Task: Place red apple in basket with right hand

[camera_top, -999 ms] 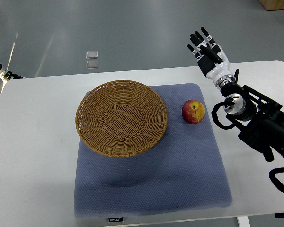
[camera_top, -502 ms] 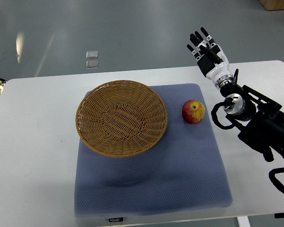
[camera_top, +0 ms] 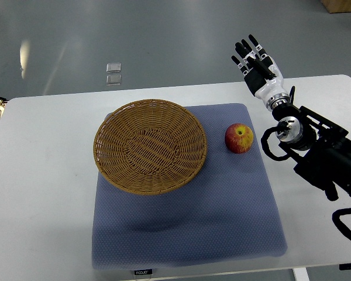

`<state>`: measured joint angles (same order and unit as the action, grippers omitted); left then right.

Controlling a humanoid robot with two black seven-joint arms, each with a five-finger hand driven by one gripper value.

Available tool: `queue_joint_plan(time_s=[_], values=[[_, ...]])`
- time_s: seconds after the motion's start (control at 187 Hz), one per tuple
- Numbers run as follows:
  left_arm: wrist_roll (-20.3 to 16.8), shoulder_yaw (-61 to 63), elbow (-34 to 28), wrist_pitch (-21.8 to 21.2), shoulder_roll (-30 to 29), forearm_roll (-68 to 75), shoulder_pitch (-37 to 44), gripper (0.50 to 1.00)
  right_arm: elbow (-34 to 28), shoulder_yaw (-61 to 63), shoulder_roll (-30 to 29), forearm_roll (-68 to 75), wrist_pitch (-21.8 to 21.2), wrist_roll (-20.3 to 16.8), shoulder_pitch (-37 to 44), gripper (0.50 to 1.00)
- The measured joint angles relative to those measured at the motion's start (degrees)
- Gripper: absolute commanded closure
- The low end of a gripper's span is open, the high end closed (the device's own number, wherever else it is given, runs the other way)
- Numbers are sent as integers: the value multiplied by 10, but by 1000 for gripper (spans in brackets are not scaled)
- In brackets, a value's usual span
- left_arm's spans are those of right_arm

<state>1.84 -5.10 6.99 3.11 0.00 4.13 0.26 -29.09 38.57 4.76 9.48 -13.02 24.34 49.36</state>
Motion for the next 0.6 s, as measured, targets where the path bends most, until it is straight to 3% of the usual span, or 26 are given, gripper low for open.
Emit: queue_joint_plan(time_s=[0.304,0.598], values=[[0,0,0,0,0,0,0,500,-4,0,5,1,0,0,2,583],[0,0,0,0,0,0,0,500,-40,-9,67,-4,-7,0,1,583]])
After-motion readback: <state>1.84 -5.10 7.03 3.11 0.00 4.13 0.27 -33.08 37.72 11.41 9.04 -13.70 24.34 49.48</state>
